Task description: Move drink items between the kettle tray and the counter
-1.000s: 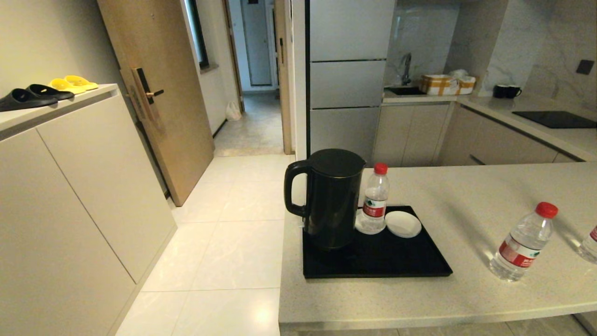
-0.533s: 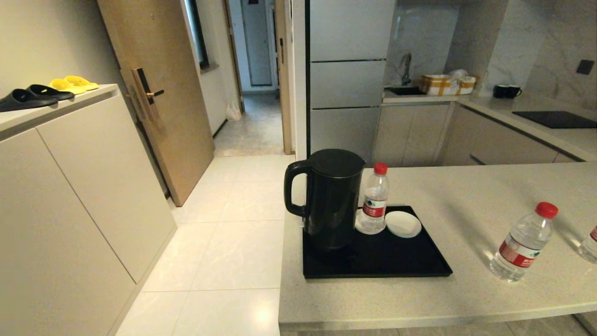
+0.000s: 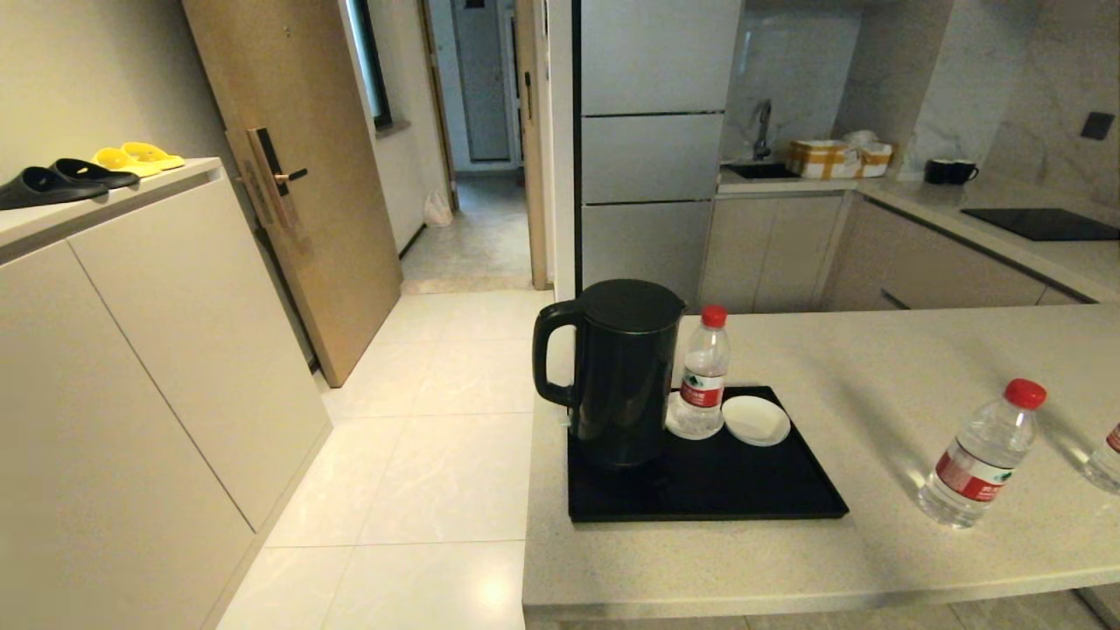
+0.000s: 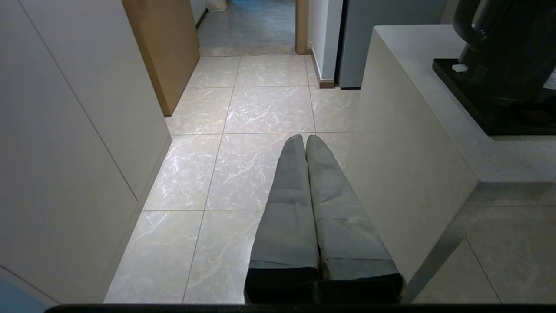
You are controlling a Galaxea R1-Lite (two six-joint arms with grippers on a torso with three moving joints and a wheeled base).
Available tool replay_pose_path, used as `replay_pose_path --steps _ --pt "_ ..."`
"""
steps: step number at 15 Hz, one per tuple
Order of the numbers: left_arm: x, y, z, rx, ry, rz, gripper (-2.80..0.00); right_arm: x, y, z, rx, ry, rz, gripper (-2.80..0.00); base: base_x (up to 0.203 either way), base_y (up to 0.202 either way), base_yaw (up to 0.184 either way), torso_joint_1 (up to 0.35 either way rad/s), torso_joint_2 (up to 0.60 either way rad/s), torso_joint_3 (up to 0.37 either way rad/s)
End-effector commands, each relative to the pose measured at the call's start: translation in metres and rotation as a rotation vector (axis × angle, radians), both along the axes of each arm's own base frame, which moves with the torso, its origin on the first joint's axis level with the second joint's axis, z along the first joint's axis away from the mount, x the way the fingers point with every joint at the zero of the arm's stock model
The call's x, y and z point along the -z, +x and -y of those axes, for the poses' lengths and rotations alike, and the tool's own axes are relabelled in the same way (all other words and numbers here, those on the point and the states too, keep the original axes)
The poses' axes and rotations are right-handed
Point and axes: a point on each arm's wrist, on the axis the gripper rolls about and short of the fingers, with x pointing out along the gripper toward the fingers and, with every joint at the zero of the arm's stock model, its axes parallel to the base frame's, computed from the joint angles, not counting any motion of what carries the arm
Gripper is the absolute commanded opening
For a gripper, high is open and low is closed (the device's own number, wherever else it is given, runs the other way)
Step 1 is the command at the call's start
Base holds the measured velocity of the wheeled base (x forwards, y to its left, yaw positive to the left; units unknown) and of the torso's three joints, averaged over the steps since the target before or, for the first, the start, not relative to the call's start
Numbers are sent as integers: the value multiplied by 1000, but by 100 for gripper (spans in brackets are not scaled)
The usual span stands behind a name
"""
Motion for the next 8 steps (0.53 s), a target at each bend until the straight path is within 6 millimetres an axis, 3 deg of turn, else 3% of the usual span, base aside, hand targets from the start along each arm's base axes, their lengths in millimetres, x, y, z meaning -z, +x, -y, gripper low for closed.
replay_pose_path --steps 1,3,8 --pt "0 0 0 1 0 -2 -280 20 33 0 6 -20 151 -280 0 0 0 0 0 0" --pt "0 0 0 0 0 -2 -280 25 44 0 4 -35 251 -280 0 0 0 0 0 0" --pt "0 0 0 2 0 -2 -280 33 46 -2 -100 -119 224 -280 0 0 0 0 0 0"
